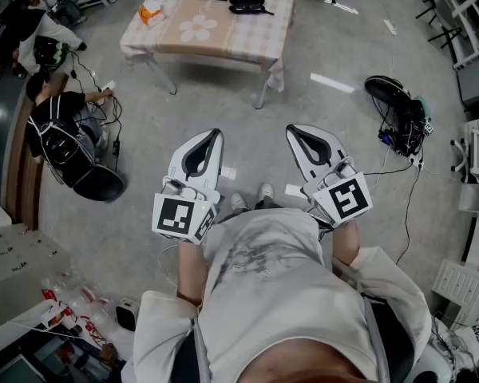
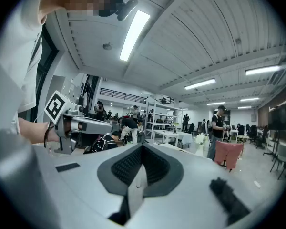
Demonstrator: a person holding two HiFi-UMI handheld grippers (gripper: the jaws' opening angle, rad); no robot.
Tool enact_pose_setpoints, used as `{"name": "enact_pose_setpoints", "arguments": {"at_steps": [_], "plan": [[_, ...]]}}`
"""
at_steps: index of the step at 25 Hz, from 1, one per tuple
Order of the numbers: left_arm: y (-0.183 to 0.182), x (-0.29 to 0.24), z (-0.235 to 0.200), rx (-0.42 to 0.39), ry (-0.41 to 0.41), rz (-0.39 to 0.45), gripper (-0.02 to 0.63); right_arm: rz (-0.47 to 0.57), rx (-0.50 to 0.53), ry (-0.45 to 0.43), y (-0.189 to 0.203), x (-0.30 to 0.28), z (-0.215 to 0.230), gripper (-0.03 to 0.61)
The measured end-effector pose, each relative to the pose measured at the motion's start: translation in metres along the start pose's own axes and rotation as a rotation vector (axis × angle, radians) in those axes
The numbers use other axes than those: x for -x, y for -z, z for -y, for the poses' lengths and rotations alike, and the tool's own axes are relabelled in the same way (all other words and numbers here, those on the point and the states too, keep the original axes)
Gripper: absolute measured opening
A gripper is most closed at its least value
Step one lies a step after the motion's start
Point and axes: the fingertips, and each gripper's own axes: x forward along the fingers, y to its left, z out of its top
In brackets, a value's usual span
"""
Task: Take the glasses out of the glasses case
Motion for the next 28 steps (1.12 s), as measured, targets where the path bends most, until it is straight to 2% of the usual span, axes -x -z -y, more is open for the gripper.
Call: {"name": "enact_pose_setpoints", "arguments": {"at_steps": [9,28], "plan": [[-0.001,-0.018,0.001,-0.01,-0.012,0.002,0.009,0.004,0.034,0.01,0.002,-0.005,0.019,0.017],[-0.001,-0.065,0.026,-0.018,-0.057,-0.023,0.008,0.023,-0.02,-0.021,0.017,0.012,0.077,0.017]]}}
